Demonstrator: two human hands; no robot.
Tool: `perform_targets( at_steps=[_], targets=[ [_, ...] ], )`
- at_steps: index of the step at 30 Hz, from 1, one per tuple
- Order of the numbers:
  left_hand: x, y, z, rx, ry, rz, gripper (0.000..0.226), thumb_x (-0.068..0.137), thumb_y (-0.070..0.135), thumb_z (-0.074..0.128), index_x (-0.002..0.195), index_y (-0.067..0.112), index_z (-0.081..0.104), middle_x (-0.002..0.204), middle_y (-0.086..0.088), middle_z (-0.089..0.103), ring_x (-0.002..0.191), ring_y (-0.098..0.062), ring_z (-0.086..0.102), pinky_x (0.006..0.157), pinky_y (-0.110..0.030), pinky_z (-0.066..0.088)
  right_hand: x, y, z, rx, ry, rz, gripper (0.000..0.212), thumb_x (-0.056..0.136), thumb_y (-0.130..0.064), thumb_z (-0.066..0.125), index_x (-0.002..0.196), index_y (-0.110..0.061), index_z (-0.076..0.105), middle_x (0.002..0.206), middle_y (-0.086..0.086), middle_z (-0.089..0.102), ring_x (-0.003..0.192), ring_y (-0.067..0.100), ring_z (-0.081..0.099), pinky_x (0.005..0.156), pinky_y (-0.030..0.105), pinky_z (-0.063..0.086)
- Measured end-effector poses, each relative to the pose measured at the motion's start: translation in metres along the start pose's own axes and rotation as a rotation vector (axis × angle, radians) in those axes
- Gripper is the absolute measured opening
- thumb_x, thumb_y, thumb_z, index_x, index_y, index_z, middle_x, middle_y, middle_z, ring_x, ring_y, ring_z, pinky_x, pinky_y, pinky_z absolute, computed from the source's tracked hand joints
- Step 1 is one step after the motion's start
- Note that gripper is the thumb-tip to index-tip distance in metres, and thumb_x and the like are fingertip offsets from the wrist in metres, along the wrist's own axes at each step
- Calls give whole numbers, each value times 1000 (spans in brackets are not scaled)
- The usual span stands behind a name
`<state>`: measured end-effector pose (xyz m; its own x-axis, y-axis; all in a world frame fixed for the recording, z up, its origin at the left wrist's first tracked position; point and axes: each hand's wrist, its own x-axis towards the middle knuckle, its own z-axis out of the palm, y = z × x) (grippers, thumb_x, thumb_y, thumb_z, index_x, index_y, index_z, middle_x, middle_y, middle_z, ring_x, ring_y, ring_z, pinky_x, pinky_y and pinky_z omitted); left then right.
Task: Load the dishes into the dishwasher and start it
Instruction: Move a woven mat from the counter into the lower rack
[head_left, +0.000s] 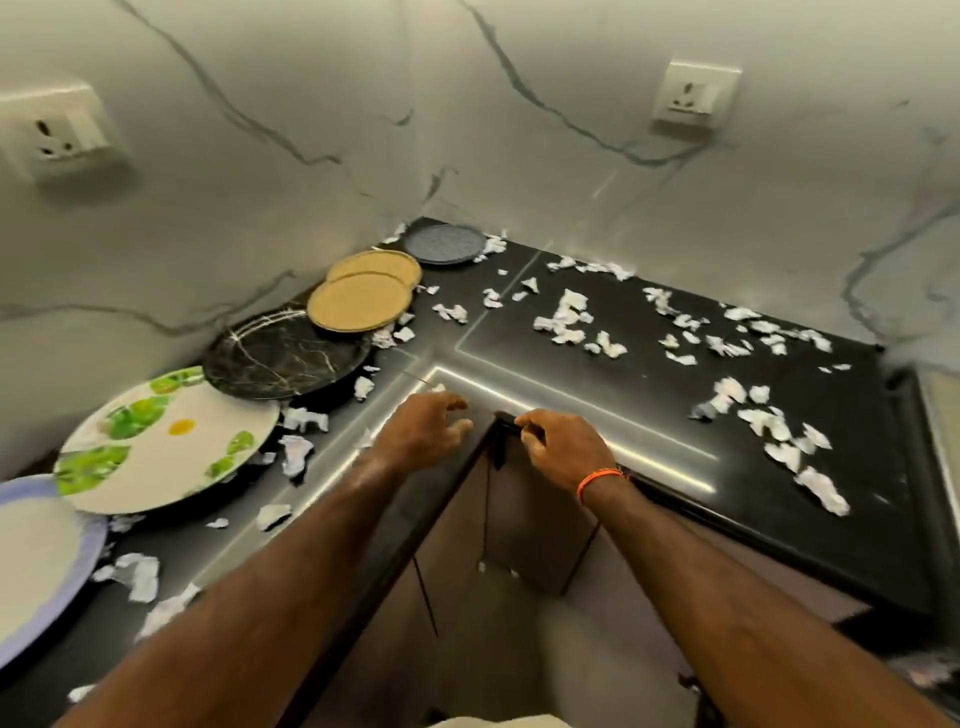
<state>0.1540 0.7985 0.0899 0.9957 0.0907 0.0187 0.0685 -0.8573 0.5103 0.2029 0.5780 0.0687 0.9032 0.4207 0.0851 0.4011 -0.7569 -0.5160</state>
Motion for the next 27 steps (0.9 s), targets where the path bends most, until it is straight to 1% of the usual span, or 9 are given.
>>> perform_targets(
  at_steps=[3,4,8,13,15,19,21,25,27],
  targets=[
    [14,-33,-22,12,24,-37,33,91,33,70,122,22,72,119,0,73,109,-20,67,86,-24,47,36,-22,20,17,-5,-31,29,93,-29,57,118,-28,71,115,-5,73,105,17,67,92,31,53],
    [18,-43,-28,12,32,-48,35,91,32,70,124,21,71,121,-1,72,111,-20,67,87,-23,45,46,-30,26,28,-16,-29,29,93,-29,57,117,-27,71,115,-5,73,105,17,67,93,32,53],
    [37,-79,-48,15,40,-90,45,91,36,71,132,18,64,132,-5,67,119,-20,63,98,-32,49,86,-57,48,32,-79,-64,27,92,-29,57,115,-28,71,110,-5,74,100,18,68,89,37,55],
    [68,-113,-65,16,65,-131,45,91,37,70,130,16,65,129,-4,68,114,-18,64,95,-35,52,143,-77,71,19,-125,-113,30,92,-27,58,120,-27,69,115,-5,72,106,17,66,92,37,54],
    [83,-124,-70,12,76,-153,43,91,34,70,129,14,66,126,-5,69,112,-20,65,94,-36,53,171,-80,80,6,-137,-131,31,92,-28,56,120,-27,70,118,-5,72,108,18,66,93,36,54],
    [118,-144,-77,28,89,-203,35,91,30,69,120,12,68,116,-6,70,105,-23,66,90,-39,54,231,-88,94,-62,-143,-167,33,91,-27,54,121,-29,69,121,-3,70,111,21,64,89,30,50],
    [137,-157,-81,9,103,-252,36,91,29,69,123,13,67,119,-4,69,107,-21,65,92,-38,54,265,-93,101,-79,-169,-197,33,91,-27,54,121,-30,68,123,-1,69,113,22,62,91,33,50],
    [170,-180,-82,-7,123,-327,40,88,36,65,124,18,66,117,-1,70,104,-20,65,91,-42,56,330,-100,116,-131,-212,-305,35,87,-24,57,119,-28,69,121,3,69,113,27,62,94,38,51],
    [182,-188,-80,-5,118,-368,44,89,35,66,129,17,64,124,-3,68,111,-22,64,97,-43,54,354,-100,125,-180,-243,-373,39,87,-20,58,126,-23,65,129,4,64,120,28,56,100,39,47]
  ],
)
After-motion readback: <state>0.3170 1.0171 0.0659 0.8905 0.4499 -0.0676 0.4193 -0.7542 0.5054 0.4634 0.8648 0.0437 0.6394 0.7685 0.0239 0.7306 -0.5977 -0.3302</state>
